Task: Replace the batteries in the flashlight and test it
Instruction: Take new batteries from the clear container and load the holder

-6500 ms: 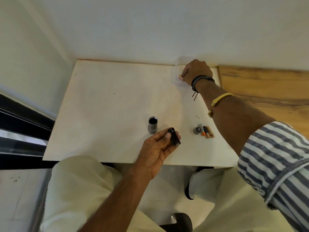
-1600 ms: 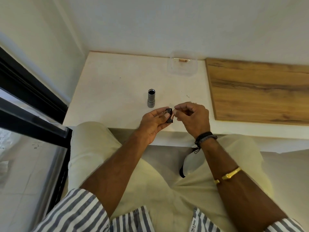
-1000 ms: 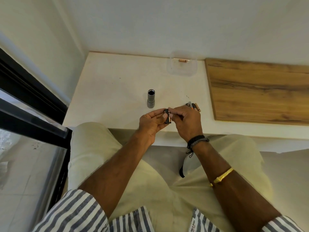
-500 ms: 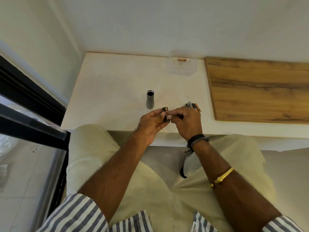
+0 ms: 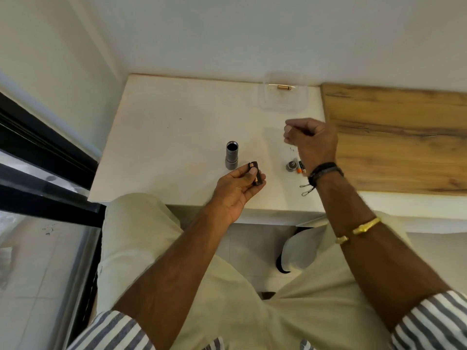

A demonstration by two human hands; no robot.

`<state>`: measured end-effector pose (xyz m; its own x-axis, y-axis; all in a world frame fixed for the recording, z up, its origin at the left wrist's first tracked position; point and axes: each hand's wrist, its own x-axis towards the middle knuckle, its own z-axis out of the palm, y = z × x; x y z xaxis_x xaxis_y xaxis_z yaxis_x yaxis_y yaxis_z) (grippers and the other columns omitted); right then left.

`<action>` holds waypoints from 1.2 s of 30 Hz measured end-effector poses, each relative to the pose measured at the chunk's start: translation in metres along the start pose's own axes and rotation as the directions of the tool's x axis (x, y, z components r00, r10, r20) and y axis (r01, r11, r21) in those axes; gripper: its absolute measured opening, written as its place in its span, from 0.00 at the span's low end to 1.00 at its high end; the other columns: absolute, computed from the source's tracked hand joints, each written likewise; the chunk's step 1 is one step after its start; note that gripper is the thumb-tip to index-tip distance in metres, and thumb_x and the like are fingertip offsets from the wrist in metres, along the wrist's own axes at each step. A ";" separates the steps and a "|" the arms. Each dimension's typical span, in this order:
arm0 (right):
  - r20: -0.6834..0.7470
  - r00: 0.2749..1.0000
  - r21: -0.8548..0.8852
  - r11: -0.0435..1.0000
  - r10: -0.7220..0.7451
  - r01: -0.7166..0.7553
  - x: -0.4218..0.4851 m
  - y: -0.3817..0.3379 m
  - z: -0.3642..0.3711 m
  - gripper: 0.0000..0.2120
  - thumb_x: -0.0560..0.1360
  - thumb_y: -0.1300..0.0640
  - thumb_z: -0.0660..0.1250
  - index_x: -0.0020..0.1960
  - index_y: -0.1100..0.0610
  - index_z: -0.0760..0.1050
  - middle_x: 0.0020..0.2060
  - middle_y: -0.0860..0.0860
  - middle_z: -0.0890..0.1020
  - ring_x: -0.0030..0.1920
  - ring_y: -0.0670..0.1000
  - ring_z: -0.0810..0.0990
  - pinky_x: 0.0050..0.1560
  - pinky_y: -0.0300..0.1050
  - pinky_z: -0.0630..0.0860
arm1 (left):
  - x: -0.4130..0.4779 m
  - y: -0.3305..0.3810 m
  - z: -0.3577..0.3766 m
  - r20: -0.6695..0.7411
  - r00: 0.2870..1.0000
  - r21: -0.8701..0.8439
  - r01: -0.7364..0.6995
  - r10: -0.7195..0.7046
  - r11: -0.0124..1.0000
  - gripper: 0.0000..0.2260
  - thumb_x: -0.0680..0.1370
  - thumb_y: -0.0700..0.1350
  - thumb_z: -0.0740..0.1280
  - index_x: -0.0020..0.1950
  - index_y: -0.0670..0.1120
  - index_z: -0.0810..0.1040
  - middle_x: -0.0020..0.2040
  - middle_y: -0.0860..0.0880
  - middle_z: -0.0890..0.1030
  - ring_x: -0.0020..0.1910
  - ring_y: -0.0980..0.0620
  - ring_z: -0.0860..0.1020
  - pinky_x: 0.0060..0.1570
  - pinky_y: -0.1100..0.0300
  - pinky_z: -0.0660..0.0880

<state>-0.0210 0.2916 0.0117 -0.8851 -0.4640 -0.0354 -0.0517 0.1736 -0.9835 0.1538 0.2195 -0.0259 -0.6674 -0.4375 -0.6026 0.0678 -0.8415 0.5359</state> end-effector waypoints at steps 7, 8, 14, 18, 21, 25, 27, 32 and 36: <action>-0.016 0.994 -0.213 0.972 -0.107 0.101 0.097 -0.010 0.015 0.05 0.72 0.64 0.74 0.46 0.56 0.86 0.37 0.53 0.86 0.36 0.50 0.85 0.44 0.51 0.86 | 0.008 0.006 0.000 0.019 0.998 -0.030 0.055 -0.054 0.998 0.10 0.80 0.36 0.65 0.61 0.35 0.77 0.54 0.38 0.82 0.54 0.42 0.82 0.59 0.48 0.79; -0.009 0.992 -0.270 0.956 -0.123 0.116 0.110 -0.010 0.018 0.05 0.72 0.62 0.74 0.46 0.55 0.86 0.37 0.52 0.86 0.36 0.50 0.85 0.46 0.51 0.85 | 0.010 0.006 0.001 0.019 0.998 -0.041 0.058 -0.058 0.997 0.11 0.80 0.36 0.64 0.61 0.35 0.76 0.54 0.38 0.82 0.55 0.42 0.82 0.58 0.48 0.79; 0.114 0.982 -0.667 0.721 -0.150 0.187 0.175 -0.009 0.038 0.10 0.74 0.60 0.75 0.54 0.58 0.86 0.52 0.55 0.87 0.55 0.53 0.84 0.62 0.44 0.79 | 0.015 0.004 0.003 0.015 0.997 -0.059 0.077 -0.076 0.995 0.13 0.81 0.36 0.63 0.65 0.33 0.74 0.58 0.36 0.82 0.58 0.40 0.82 0.56 0.49 0.80; 0.199 0.977 -0.797 0.567 -0.082 0.210 0.201 0.000 0.052 0.11 0.76 0.61 0.71 0.58 0.56 0.84 0.58 0.55 0.83 0.62 0.58 0.79 0.65 0.47 0.76 | 0.020 0.003 0.002 0.019 0.995 -0.060 0.095 -0.095 0.994 0.12 0.82 0.36 0.61 0.64 0.34 0.75 0.59 0.35 0.81 0.58 0.41 0.81 0.56 0.50 0.80; 0.264 0.963 -0.856 0.446 -0.056 0.261 0.210 0.006 0.058 0.14 0.75 0.64 0.66 0.59 0.56 0.83 0.59 0.57 0.83 0.60 0.62 0.80 0.62 0.50 0.78 | 0.022 0.002 0.001 0.020 0.995 -0.067 0.103 -0.102 0.992 0.12 0.82 0.36 0.60 0.64 0.34 0.75 0.59 0.35 0.81 0.59 0.40 0.81 0.57 0.50 0.80; 0.293 0.953 -0.884 0.359 -0.074 0.299 0.210 0.012 0.061 0.15 0.73 0.67 0.64 0.57 0.56 0.82 0.57 0.59 0.82 0.57 0.63 0.81 0.58 0.52 0.80 | 0.020 0.002 0.003 0.031 0.994 -0.069 0.109 -0.107 0.992 0.12 0.82 0.36 0.59 0.64 0.33 0.75 0.60 0.35 0.81 0.59 0.40 0.81 0.57 0.50 0.80; 0.307 0.948 -0.888 0.332 -0.087 0.318 0.206 0.012 0.063 0.14 0.73 0.68 0.63 0.56 0.58 0.81 0.55 0.60 0.82 0.57 0.64 0.80 0.58 0.54 0.80 | 0.019 0.003 0.004 0.042 0.993 -0.068 0.109 -0.106 0.992 0.12 0.83 0.36 0.59 0.64 0.34 0.74 0.60 0.35 0.81 0.59 0.40 0.81 0.58 0.50 0.79; 0.255 0.962 -0.840 0.471 -0.098 0.271 0.196 0.006 0.062 0.17 0.74 0.65 0.66 0.60 0.53 0.80 0.60 0.56 0.81 0.61 0.61 0.79 0.62 0.51 0.78 | 0.016 0.005 0.004 0.051 0.994 -0.075 0.103 -0.099 0.992 0.13 0.83 0.36 0.59 0.65 0.33 0.74 0.59 0.35 0.81 0.59 0.40 0.81 0.58 0.49 0.79; 0.222 0.964 -0.788 0.556 -0.144 0.264 0.180 -0.004 0.056 0.17 0.71 0.66 0.67 0.56 0.55 0.83 0.54 0.53 0.84 0.59 0.56 0.79 0.54 0.42 0.76 | 0.013 0.007 0.005 0.057 0.995 -0.058 0.082 -0.079 0.995 0.13 0.83 0.36 0.59 0.66 0.33 0.73 0.59 0.35 0.81 0.58 0.40 0.81 0.56 0.50 0.80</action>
<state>-0.1545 0.1585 -0.0005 -0.7438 -0.6650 0.0682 -0.6270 0.6586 -0.4162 0.1420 0.2094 -0.0272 -0.7117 -0.3509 -0.6086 0.0555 -0.8917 0.4492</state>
